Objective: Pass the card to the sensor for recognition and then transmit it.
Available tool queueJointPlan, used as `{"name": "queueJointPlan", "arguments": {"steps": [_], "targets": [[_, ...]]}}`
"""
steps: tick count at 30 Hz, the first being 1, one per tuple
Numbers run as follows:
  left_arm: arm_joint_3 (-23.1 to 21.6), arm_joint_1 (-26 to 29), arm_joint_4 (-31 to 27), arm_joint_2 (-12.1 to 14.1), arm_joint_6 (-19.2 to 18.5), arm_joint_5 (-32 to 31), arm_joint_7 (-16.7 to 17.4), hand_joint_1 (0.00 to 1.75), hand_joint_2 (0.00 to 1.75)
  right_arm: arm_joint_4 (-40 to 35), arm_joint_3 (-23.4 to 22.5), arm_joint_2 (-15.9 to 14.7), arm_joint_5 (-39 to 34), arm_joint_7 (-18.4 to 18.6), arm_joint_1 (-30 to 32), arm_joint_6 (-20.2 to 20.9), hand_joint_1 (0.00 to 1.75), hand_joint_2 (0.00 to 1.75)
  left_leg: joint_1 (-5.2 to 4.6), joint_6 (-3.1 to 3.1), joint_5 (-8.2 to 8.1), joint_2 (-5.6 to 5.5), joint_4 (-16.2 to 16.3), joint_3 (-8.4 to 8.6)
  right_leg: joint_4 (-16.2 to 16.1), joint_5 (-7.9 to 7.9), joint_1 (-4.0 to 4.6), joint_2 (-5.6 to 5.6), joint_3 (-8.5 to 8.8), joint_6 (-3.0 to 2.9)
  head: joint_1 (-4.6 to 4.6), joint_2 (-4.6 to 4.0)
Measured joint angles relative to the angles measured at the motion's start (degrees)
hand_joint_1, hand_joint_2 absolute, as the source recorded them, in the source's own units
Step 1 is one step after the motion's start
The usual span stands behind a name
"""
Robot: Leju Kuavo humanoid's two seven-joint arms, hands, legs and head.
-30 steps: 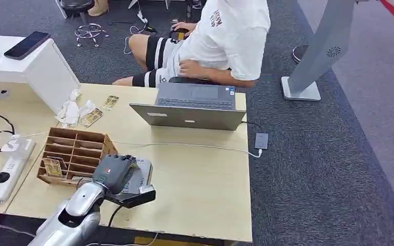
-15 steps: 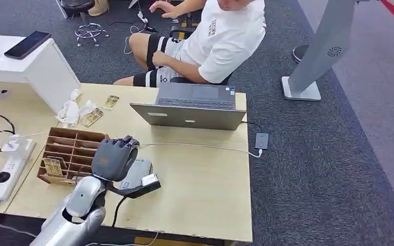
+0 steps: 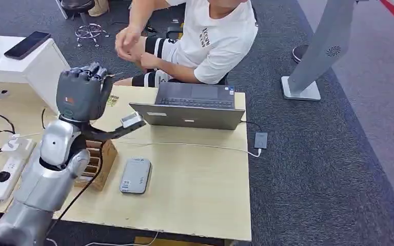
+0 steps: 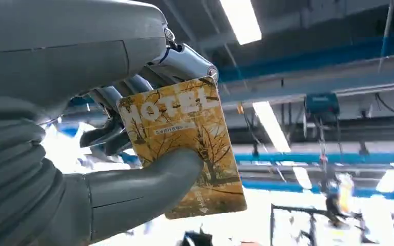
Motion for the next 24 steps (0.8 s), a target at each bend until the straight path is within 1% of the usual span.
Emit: {"name": "queueJointPlan", "arguments": {"steps": [2,6,10,13,14,17,24], "targets": [[0.00,-3.35,4.59,-0.09,0.90,-2.09,1.14,1.75,1.75,0.00,0.00,-0.11,0.13,0.04,-0.05,0.20,0.00,1.75,0.00,-0.03,0.02,0.01,0.00,0.00,0.01,0.02,0.00,0.01,-0.03,-0.02,-0.02,-0.02],[0.02,-8.23,13.64,-0.44,4.09,-2.85,1.51,1.75,1.75,0.00,-0.04,-0.35,-0.24,0.04,-0.09,0.33,0.00,1.75,0.00,-0.04,0.03,0.03,0.00,0.00,0.05,0.03,0.00,0.03,-0.04,-0.03,-0.02,0.00],[0.07,-11.04,19.45,-0.70,4.96,-3.11,1.51,1.75,1.75,0.00,-0.09,-0.35,-0.37,0.39,-0.18,0.31,0.00,1.75,0.00,-0.04,0.03,0.07,0.00,0.00,0.05,0.03,0.00,0.06,-0.06,-0.03,-0.02,0.00],[0.17,-11.85,22.27,-0.63,5.05,-3.11,1.51,1.75,1.75,0.00,-0.13,-0.35,-0.22,0.41,-0.19,0.31,0.00,1.75,0.00,-0.04,0.03,0.10,0.00,-0.02,0.07,0.03,0.00,0.09,-0.08,-0.03,-0.02,-0.02],[0.22,-12.02,22.98,-0.53,5.03,-3.11,1.51,0.00,1.75,0.00,-0.13,-0.35,-0.22,0.42,-0.22,0.24,0.00,1.75,0.00,-0.04,0.03,0.10,0.00,-0.02,0.08,0.03,0.00,0.10,-0.08,-0.03,-0.04,-0.02],[0.57,-12.11,24.45,0.00,5.25,-3.29,1.53,0.00,1.75,0.00,-0.11,-0.35,-0.22,0.35,-0.25,0.26,0.00,1.75,0.00,-0.04,0.03,0.11,0.00,-0.04,0.08,0.03,0.00,0.12,-0.10,-0.03,0.00,-0.02],[0.85,-12.04,25.63,0.61,5.58,-3.72,1.55,0.00,1.75,0.02,-0.13,-0.35,-0.17,0.22,-0.36,0.26,0.00,1.75,0.00,-0.04,0.03,0.08,0.00,-0.08,0.08,0.02,0.00,0.09,-0.11,-0.03,-0.02,0.00]]}}
